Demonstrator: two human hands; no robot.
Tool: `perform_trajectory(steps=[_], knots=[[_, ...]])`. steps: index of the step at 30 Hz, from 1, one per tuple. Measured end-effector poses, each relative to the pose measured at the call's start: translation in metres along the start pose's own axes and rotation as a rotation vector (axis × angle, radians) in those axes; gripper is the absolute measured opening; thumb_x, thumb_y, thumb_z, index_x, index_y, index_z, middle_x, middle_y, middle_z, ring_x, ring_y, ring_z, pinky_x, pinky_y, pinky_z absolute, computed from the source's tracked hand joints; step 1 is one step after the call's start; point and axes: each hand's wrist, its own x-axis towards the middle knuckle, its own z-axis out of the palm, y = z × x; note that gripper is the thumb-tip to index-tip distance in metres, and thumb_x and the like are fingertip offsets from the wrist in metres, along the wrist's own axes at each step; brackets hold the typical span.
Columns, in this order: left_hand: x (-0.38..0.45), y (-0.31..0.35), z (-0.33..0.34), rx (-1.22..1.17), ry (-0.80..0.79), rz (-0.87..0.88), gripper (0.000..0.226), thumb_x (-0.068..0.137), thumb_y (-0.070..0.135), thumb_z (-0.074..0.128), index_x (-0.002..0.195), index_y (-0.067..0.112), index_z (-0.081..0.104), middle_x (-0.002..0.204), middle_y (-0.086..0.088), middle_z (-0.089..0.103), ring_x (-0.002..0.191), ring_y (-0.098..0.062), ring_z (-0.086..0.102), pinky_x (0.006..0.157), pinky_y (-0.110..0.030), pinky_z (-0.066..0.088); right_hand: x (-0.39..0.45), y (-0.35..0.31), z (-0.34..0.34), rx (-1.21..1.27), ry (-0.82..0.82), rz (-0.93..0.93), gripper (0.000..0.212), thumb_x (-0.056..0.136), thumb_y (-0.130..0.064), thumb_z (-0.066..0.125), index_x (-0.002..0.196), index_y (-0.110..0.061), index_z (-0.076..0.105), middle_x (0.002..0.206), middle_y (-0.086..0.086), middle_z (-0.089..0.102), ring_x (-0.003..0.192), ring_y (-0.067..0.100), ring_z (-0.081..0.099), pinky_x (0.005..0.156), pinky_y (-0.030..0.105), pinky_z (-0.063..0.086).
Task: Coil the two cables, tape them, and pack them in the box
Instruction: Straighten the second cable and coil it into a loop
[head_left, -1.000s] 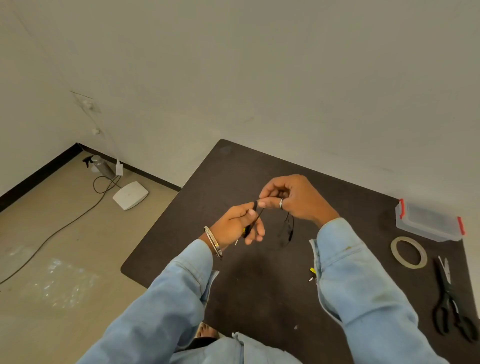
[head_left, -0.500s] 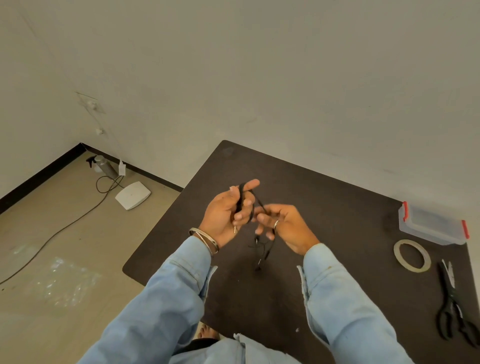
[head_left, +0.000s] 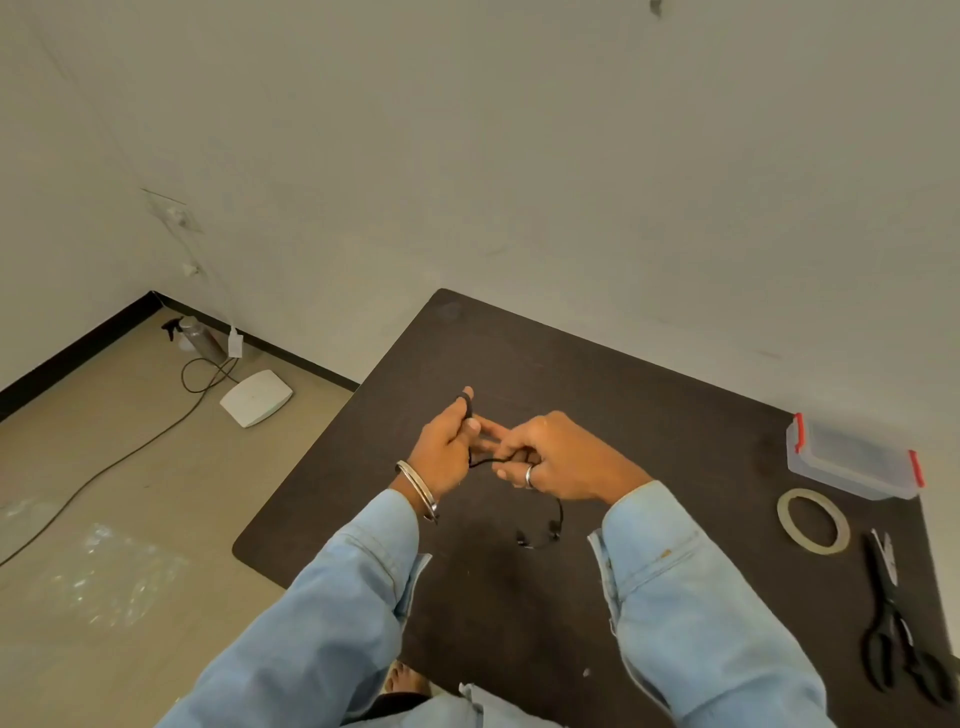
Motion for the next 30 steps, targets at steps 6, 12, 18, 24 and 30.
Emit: perform_trajectory(steps=[6,12,18,24,30], knots=[[-0.011,0.01,0.005,0.019,-0.403,-0.047,0.025,0.102,0.008,0.024,0.105,0.011,0.048,0.073,-0.005,0.065,0.047,-0.01,0.055,0.053,-0.02,0.048,0.004,0.01,-0.032,-0.151,0.045,0.045,0.008,0.079,-0.018,0.068,0.084,-0.024,0.071,0.075,-0.008,0.069,0.073,0.011,0.065,0.081,0.037,0.052],[-0.01,0.013,0.004,0.112,-0.459,-0.074,0.026,0.101,0.021,0.033,0.101,0.016,0.059,0.057,0.005,0.04,0.046,-0.005,0.034,0.047,-0.018,0.035,0.004,0.032,-0.037,-0.327,0.099,0.101,0.019,0.084,-0.022,0.065,0.098,-0.034,0.067,0.085,-0.012,0.056,0.094,0.008,0.041,0.087,0.036,0.026],[-0.01,0.018,-0.006,-0.244,-0.344,-0.14,0.034,0.1,0.021,0.037,0.076,0.013,0.059,0.048,0.005,0.033,0.039,-0.005,0.024,0.039,-0.019,0.018,-0.006,0.074,-0.017,0.101,0.279,0.073,0.009,0.087,-0.014,0.067,0.093,-0.018,0.072,0.087,-0.004,0.07,0.085,0.008,0.063,0.08,0.026,0.047],[-0.007,0.022,-0.001,-0.64,-0.381,-0.15,0.04,0.098,0.036,0.031,0.087,0.008,0.058,0.049,0.007,0.03,0.037,-0.004,0.02,0.037,-0.021,0.014,-0.007,0.08,0.014,0.535,0.425,0.117,0.021,0.097,-0.01,0.049,0.095,-0.013,0.07,0.071,0.001,0.066,0.073,0.015,0.066,0.074,0.022,0.053],[0.0,0.027,0.006,-0.934,-0.226,-0.098,0.041,0.1,0.027,0.028,0.12,0.0,0.052,0.06,0.002,0.047,0.038,-0.002,0.029,0.036,-0.014,0.026,0.0,0.062,0.042,0.429,0.343,0.185,0.026,0.1,-0.024,0.044,0.096,-0.015,0.068,0.06,-0.001,0.055,0.047,0.003,0.051,0.049,0.023,0.048]])
